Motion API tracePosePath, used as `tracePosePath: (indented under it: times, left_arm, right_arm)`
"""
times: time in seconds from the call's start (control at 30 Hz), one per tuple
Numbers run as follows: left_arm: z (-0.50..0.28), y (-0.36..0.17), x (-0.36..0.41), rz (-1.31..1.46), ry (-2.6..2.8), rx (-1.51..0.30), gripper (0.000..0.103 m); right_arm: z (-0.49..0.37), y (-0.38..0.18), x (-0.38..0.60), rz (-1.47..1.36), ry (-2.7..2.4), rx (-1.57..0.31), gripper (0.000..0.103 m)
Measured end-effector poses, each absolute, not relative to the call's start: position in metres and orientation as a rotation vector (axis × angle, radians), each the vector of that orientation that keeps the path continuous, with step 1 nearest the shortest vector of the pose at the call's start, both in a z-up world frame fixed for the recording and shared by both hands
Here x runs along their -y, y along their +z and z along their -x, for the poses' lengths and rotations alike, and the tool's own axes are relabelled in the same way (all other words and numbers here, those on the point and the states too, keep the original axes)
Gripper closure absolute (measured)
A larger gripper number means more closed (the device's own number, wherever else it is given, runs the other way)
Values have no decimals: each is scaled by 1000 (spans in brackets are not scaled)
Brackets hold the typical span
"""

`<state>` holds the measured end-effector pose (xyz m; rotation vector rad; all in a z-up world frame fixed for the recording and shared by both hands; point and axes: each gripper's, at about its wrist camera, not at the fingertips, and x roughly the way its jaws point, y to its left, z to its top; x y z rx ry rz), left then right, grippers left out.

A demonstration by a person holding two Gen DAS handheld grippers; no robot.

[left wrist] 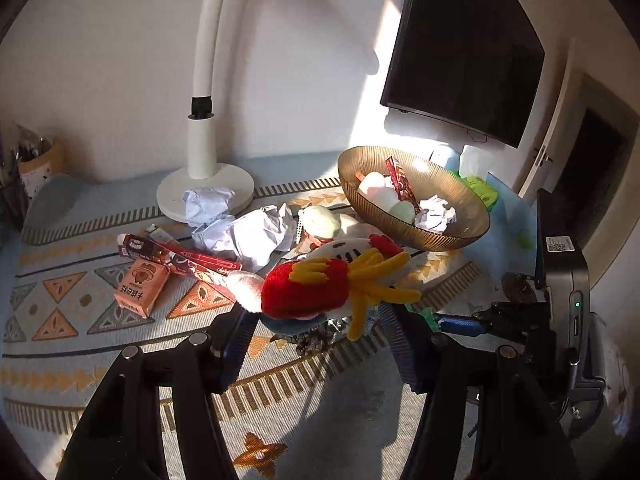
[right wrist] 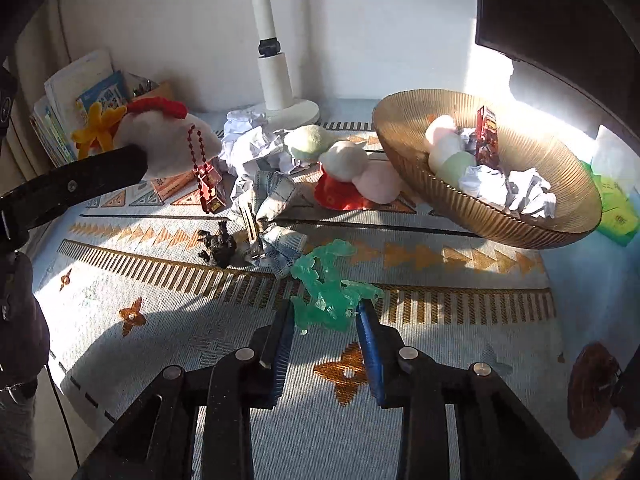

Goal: Organize objects
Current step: 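Place both held toys into the golden bowl, then move both tools back toward the remaining clutter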

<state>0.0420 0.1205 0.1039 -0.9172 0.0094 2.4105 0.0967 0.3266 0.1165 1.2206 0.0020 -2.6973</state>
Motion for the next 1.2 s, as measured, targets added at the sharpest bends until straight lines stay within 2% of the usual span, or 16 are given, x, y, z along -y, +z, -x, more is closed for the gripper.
tracePosePath:
  times: [0.17,0.3,0.43,0.67,0.73,0.77,0.8,1.1,1.13,1.2]
  left_arm:
    - [-26,133,-166,827,2387,-6,44]
    - [-9,157,-222,763,2371,-30,44]
    - [11,160,-270,746,2346,-49,44]
    - [47,127,-309,789,2322,-69,41]
    - [51,121,-312,777,2318,-59,36]
    - [54,118,-313,796,2295,-40,28]
    - [58,116,-314,820,2269,-23,22]
    - [48,126,-280,855,2289,34,22]
    - [43,130,-272,849,2300,42,22]
    - [33,141,-252,827,2326,60,22]
  right_arm:
    - [-91,192,-381,-1007,-2882,232,72]
    - [-76,230,-413,-846,-3010,383,72]
    - [-49,228,-432,-871,-3042,483,72]
    - [-15,189,-457,-1000,-2979,636,71]
    - [-11,182,-462,-1036,-2980,660,66]
    - [-11,180,-464,-1040,-2972,677,59]
    - [-13,179,-465,-1034,-2966,690,57]
    - [-40,196,-438,-962,-2917,620,53]
    - [-44,200,-429,-951,-2911,593,49]
    - [-55,206,-409,-925,-2895,532,36]
